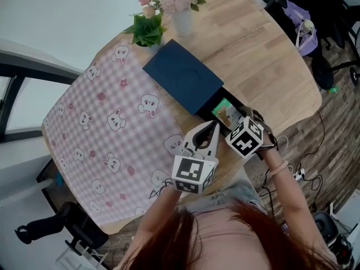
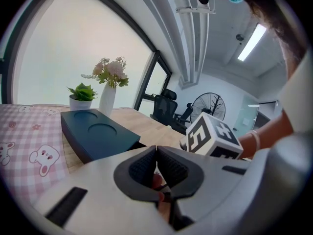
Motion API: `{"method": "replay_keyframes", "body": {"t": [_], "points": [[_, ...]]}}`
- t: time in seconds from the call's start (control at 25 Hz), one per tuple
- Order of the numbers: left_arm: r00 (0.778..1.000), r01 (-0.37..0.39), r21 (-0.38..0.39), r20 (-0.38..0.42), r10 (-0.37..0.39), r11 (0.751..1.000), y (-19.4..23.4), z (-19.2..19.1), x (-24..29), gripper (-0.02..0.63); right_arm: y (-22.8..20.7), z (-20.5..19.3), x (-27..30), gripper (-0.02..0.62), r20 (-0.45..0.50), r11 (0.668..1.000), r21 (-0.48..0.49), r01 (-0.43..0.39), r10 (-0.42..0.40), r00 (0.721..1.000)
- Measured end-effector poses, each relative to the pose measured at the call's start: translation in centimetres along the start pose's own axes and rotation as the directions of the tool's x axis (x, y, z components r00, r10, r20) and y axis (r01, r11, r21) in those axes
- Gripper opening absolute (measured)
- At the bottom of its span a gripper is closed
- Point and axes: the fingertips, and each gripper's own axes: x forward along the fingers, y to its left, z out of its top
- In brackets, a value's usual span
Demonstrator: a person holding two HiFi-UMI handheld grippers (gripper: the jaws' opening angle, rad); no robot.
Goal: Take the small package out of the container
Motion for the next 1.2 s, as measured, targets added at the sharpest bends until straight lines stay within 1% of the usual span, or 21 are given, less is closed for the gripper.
{"method": "replay_keyframes", "body": {"t": [0.12,0.32,0.52,0.8,1.0,1.2], "points": [[1.0,-0.001,-0.006,0.001,0.001,1.0,0.2,-0.1,-0.2,0.014,0.0,-0.1,0.2,0.357,-0.022,1.0,0.001,-0.001,0.001,1.0],[1.0,-0.005,-0.015,-0.004,0.004,1.0,0.4,-0.6,-0.6,0.014,0.2,-0.3,0.1,0.347,-0.027,1.0,-0.02,-0.011,0.01,1.0],[1.0,-0.01,-0.012,-0.001,0.01,1.0,0.7,-0.6,-1.1,0.014,0.5,0.1,-0.4,0.344,0.011,0.999,-0.038,-0.003,0.003,1.0],[1.0,-0.019,0.012,0.009,0.019,1.0,0.5,-0.2,-1.9,0.014,0.6,0.5,-1.9,0.344,0.057,0.999,-0.031,0.021,-0.019,0.998],[1.0,-0.016,0.027,0.019,0.016,1.0,-0.2,0.1,-2.8,0.014,0.8,0.6,-3.3,0.344,0.096,0.999,-0.012,0.051,-0.049,0.994],[0.999,-0.015,0.07,0.04,0.012,0.997,-0.7,0.6,-3.9,0.014,1.1,0.4,-4.6,0.344,0.129,0.996,0.016,0.084,-0.085,0.988]]}}
